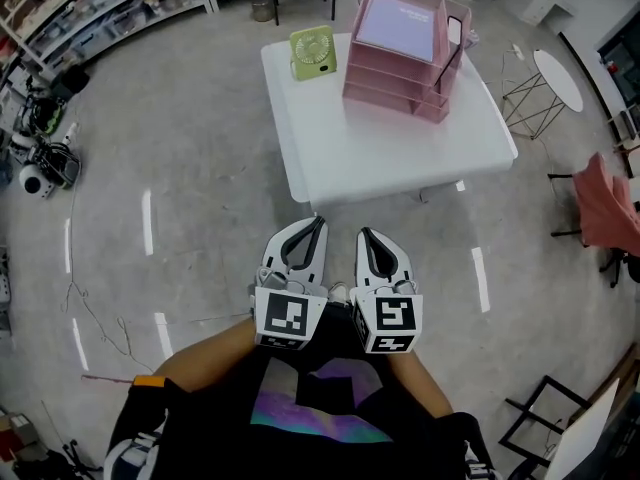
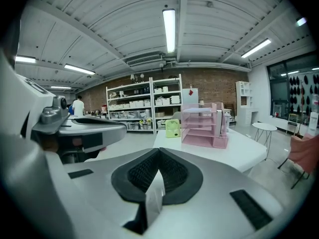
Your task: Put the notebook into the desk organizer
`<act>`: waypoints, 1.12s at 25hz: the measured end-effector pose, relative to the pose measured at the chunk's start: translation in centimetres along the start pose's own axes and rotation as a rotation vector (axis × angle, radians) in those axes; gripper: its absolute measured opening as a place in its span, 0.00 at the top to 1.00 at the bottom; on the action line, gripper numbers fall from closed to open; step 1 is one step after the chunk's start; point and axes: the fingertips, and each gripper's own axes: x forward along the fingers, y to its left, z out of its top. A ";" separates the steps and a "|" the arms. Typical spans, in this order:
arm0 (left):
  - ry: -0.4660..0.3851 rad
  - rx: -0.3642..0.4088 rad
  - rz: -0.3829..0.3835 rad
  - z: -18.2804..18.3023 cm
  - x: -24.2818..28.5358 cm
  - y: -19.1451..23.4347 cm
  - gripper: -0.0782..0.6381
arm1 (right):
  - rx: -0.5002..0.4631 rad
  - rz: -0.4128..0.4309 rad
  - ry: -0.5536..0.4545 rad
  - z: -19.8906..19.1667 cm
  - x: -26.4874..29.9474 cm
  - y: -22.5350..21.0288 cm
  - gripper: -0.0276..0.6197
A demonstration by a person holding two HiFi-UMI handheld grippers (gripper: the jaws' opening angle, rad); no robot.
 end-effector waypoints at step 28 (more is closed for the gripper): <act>-0.018 -0.016 -0.047 -0.3 0.4 0.4 0.88 | -0.003 -0.048 0.000 0.3 0.6 0.1 0.93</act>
